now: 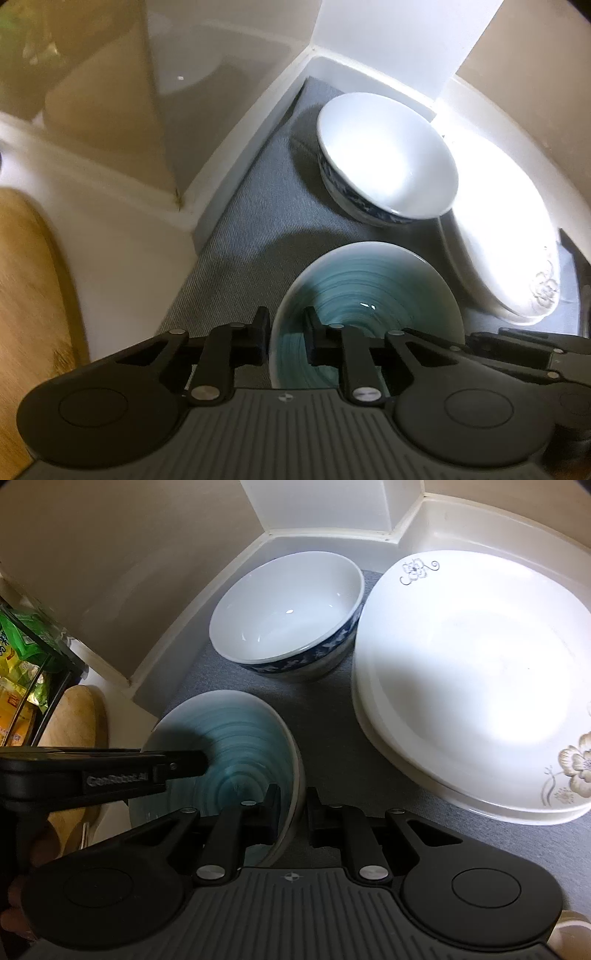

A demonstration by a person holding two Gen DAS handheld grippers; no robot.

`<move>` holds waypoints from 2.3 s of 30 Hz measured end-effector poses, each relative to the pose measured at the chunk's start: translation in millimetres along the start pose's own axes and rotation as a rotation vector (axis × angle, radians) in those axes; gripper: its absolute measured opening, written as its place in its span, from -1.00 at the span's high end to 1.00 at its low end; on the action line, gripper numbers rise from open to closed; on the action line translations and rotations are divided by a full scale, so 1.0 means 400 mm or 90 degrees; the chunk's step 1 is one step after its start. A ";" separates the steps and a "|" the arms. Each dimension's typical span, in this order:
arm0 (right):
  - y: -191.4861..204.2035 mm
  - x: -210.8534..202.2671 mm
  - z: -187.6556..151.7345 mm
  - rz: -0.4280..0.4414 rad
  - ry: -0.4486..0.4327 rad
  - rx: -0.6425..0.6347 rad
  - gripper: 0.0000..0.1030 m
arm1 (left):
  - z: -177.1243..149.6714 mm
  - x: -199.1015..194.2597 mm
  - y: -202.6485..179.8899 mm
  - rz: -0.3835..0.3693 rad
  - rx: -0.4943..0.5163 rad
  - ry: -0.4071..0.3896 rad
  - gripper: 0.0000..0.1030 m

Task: Organize plates and bowls
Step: 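Close both grippers on the rim of the teal bowl, then lift the teal bowl with both grippers over the white bowls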

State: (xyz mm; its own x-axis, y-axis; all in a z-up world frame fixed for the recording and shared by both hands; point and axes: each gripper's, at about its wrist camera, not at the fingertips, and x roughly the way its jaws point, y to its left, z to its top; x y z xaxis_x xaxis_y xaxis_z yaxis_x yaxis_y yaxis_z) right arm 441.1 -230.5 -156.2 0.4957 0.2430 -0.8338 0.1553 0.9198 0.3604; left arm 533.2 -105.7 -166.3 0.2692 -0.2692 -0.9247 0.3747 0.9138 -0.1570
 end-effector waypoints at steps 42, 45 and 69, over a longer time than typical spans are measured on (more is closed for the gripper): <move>-0.131 -0.392 -0.248 -0.135 -0.121 0.073 0.75 | -0.213 -0.165 -0.335 -0.158 0.216 -0.012 0.59; -0.168 -0.407 -0.276 -0.155 -0.126 0.100 0.75 | -0.231 -0.148 -0.388 -0.166 0.247 0.003 0.59; -0.296 -0.400 -0.304 -0.172 -0.114 0.149 0.78 | -0.227 -0.069 -0.512 -0.153 0.294 0.065 0.60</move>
State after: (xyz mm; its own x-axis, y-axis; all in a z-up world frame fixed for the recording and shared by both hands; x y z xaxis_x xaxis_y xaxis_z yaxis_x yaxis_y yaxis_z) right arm 239.5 -340.9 -116.3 0.5484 -0.0748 -0.8329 0.4813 0.8427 0.2412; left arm 368.6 -257.8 -140.1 0.0487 -0.4033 -0.9138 0.7734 0.5942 -0.2211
